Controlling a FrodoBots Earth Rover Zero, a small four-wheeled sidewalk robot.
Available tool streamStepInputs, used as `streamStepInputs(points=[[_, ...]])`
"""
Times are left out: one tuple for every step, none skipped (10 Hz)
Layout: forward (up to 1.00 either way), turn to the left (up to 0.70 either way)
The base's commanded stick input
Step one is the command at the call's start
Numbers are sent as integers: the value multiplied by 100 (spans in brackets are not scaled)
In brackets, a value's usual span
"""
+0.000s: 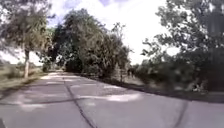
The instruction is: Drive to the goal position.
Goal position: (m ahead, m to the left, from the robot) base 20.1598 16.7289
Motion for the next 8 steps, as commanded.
streamStepInputs(points=[[100, 40], [100, 0], [100, 0], [100, 2], [100, 16], [100, 39], [100, 14], [100, 2]])
